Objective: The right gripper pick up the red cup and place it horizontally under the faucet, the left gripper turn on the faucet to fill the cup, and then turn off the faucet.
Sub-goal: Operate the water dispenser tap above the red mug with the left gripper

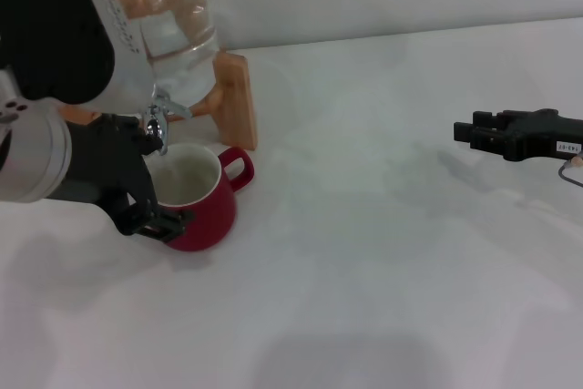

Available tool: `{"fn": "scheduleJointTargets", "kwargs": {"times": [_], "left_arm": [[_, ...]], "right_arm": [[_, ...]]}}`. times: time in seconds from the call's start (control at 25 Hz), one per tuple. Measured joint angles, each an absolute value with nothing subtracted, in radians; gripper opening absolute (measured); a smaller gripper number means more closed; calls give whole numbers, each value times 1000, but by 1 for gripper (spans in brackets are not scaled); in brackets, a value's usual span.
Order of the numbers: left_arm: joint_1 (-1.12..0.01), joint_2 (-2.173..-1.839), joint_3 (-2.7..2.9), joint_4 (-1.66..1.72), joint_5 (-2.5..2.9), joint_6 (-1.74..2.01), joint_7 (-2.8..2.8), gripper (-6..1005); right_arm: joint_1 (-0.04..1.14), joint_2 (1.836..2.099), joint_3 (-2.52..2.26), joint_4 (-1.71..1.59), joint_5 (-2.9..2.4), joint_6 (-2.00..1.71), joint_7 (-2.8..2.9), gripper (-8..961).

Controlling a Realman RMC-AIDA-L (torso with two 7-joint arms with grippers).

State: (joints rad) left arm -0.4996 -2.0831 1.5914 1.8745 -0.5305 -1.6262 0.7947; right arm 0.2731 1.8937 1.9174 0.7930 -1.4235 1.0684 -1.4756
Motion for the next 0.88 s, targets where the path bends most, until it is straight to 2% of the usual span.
{"fn": "scheduleJointTargets", "kwargs": {"times": [0.88], "left_arm": [[-509,-2085,1608,1865,-496,-1601,791,879]], "right_arm": [[273,1894,1917,791,-1423,1069,-1471,437]]}}
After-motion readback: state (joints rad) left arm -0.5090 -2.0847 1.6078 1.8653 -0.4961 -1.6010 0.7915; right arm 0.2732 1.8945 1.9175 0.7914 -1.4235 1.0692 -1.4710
